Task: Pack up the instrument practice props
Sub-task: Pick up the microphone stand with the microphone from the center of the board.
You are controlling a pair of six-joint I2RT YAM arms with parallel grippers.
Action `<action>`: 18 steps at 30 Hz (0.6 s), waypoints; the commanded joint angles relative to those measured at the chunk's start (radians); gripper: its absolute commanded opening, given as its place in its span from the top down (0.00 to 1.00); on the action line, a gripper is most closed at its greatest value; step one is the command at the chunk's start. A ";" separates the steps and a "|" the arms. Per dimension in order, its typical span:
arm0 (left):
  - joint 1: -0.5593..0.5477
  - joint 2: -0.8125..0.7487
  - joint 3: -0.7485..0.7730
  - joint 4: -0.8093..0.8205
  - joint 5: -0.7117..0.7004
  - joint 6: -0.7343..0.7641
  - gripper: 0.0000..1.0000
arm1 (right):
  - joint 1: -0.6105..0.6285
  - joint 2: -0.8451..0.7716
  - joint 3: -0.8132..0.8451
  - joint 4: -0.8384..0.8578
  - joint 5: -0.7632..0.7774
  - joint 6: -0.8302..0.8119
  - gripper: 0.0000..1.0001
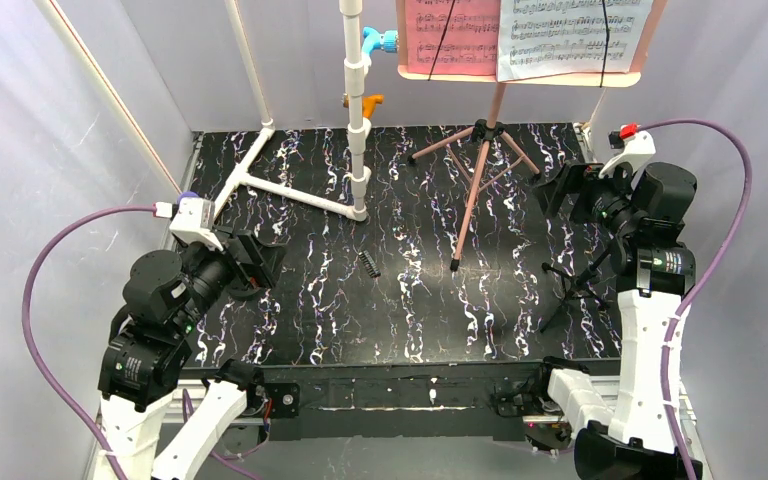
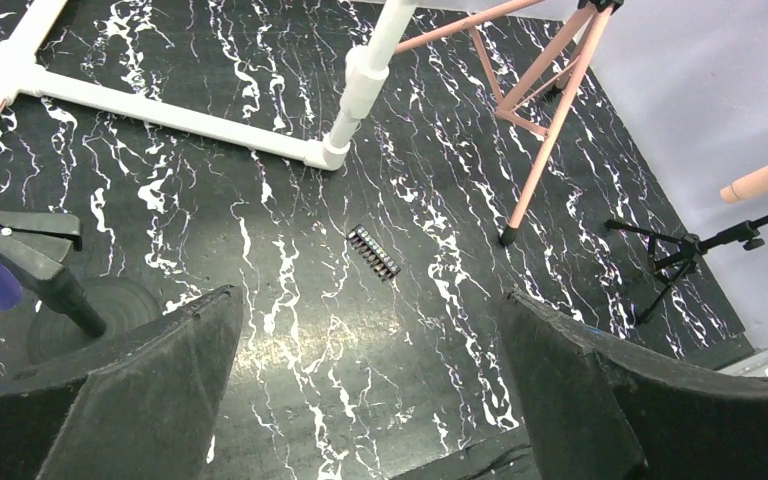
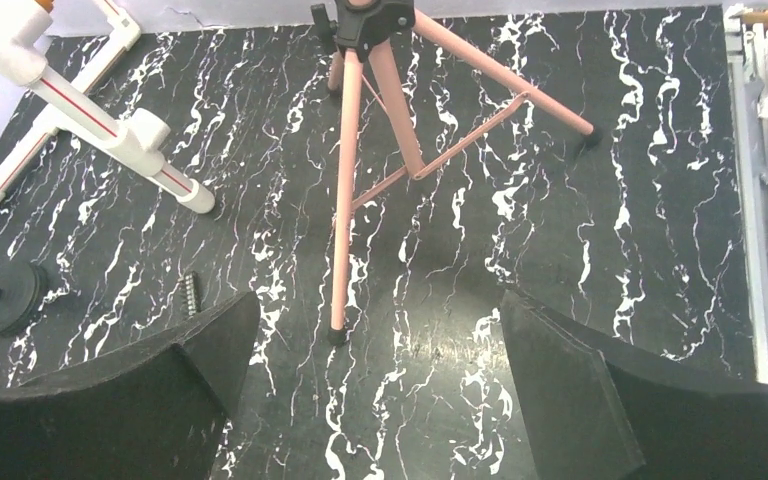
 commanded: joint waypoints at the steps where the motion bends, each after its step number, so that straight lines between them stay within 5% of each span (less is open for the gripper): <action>1: -0.016 -0.019 -0.002 -0.008 0.024 0.004 0.00 | -0.019 -0.007 -0.001 0.002 -0.021 0.031 0.00; 14: -0.019 -0.070 -0.050 -0.095 0.077 0.005 0.00 | -0.040 -0.006 -0.065 -0.017 -0.159 -0.084 0.00; 18: -0.019 -0.066 -0.025 -0.133 0.089 -0.003 0.00 | -0.049 -0.005 -0.089 -0.048 -0.232 -0.242 0.00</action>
